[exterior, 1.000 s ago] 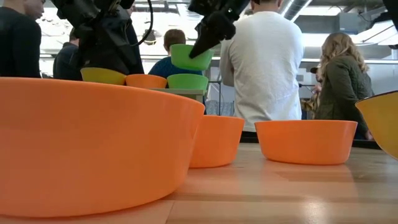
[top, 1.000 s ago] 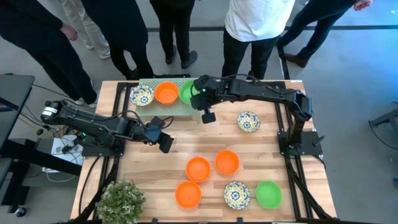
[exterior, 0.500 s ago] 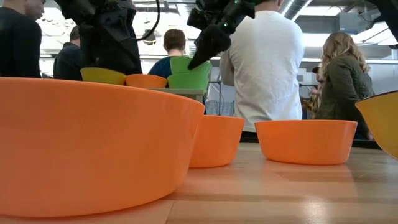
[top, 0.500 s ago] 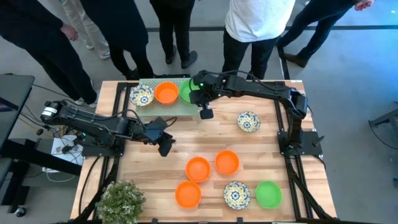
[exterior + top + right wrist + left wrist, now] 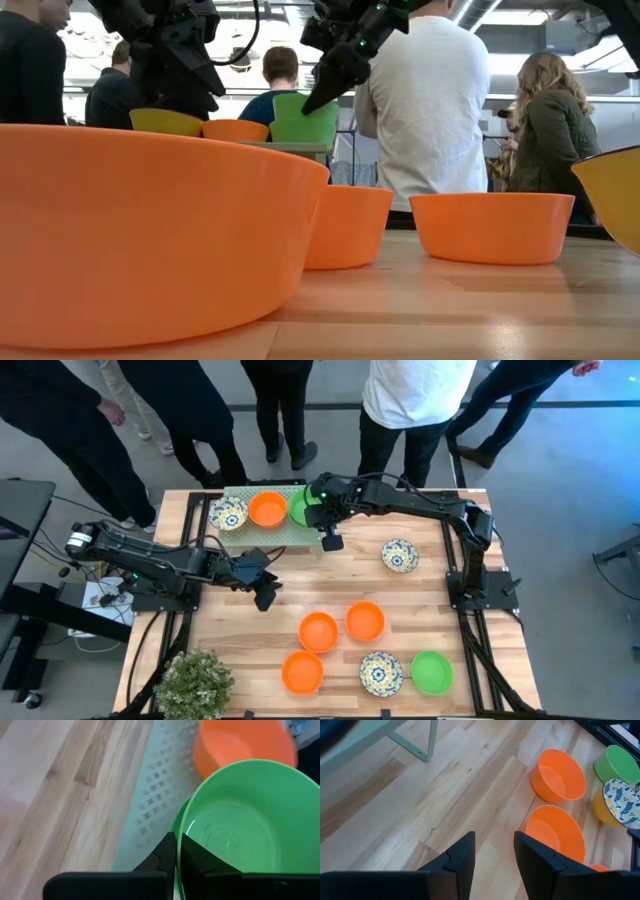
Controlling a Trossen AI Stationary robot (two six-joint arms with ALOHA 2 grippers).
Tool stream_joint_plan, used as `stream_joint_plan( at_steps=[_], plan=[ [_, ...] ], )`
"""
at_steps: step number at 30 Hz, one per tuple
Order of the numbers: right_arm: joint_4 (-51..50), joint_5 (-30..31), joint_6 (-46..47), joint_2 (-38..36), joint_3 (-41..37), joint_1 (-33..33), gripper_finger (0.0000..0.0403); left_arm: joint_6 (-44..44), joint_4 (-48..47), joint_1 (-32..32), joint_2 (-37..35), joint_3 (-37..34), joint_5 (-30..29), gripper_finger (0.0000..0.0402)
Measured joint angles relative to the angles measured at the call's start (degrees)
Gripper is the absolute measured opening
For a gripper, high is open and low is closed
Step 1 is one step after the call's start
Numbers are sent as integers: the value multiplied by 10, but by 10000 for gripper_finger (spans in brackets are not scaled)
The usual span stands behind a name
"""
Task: Pick & Place Mini bowls
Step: Stack the green bowl on top of the other green bowl on the shelf, then stack the orange bowl on top of the other orange bowl on the shelf
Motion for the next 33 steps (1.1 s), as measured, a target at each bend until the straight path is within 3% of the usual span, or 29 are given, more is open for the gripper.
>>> stream_joint_plan(
  at_steps=[13,23,30,33],
  plan=[
    [12,-10,3,-5,0,-3,81,0,0,0,0,0,0,136],
    [34,-10,0,-5,3,9,112,0,0,0,0,0,0,136],
    [-16,-8,0,-4,68,46,129,0,0,-3,0,0,0,136],
    [-48,20,-1,-4,118,69,132,0,0,-10,0,0,0,136]
  ],
)
